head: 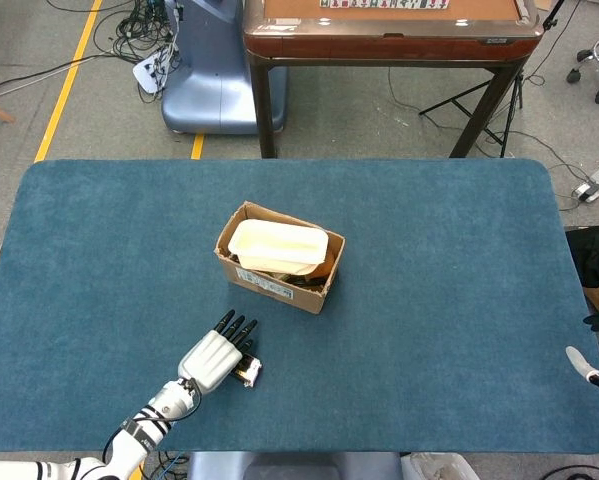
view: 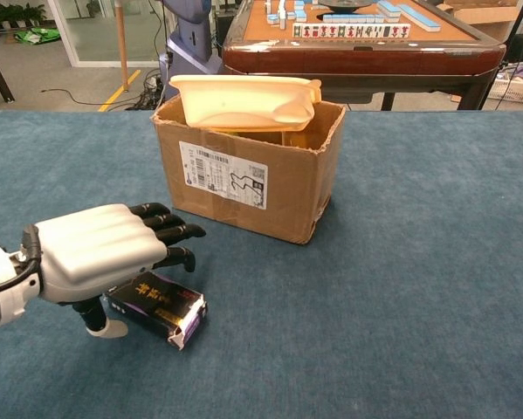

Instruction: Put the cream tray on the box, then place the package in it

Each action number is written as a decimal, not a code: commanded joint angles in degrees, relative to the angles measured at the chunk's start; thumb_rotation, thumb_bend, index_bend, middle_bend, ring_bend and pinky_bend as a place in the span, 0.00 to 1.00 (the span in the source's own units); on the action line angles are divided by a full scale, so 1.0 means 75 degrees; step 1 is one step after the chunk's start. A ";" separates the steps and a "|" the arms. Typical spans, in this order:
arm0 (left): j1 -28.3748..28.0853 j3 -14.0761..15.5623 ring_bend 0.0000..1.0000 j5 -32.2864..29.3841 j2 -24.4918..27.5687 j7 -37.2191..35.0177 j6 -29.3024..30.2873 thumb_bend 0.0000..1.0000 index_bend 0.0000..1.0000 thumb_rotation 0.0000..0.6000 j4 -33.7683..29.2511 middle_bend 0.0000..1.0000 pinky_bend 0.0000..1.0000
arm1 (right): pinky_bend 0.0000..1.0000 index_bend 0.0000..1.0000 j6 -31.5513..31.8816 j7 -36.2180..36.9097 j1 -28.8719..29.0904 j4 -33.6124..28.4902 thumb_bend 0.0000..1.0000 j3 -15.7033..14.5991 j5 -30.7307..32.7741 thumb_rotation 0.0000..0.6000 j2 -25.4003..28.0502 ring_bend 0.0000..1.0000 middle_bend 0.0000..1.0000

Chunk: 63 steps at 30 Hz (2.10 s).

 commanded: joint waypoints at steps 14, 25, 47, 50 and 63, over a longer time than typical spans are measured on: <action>-0.0070 0.0206 0.00 -0.0073 -0.0317 -0.0296 0.0333 0.34 0.48 1.00 0.0352 0.00 0.01 | 0.36 0.46 -0.0051 0.0021 0.0009 0.0007 0.16 0.0007 -0.0011 1.00 0.0001 0.45 0.52; 0.0325 0.0363 0.00 0.0612 0.0049 -0.1124 0.1106 0.35 0.55 1.00 0.0141 0.00 0.01 | 0.36 0.46 -0.0134 0.0020 0.0040 0.0009 0.16 0.0004 -0.0003 1.00 -0.0008 0.45 0.52; 0.0969 -0.0324 0.00 0.1534 0.2725 -0.1630 0.2789 0.35 0.56 1.00 -0.2104 0.00 0.01 | 0.36 0.46 -0.0229 -0.0045 0.0091 0.0022 0.16 -0.0011 -0.0033 1.00 -0.0058 0.45 0.52; 0.0950 -0.0486 0.00 0.1531 0.3000 -0.1584 0.2815 0.36 0.56 1.00 -0.2365 0.00 0.01 | 0.36 0.46 -0.0254 -0.0062 0.0102 0.0024 0.16 -0.0014 -0.0027 1.00 -0.0064 0.45 0.52; 0.0230 -0.1482 0.00 0.0814 0.3340 -0.0864 0.2382 0.36 0.56 1.00 -0.3160 0.00 0.01 | 0.36 0.46 -0.0375 -0.0206 0.0157 0.0015 0.16 -0.0035 -0.0020 1.00 -0.0116 0.45 0.52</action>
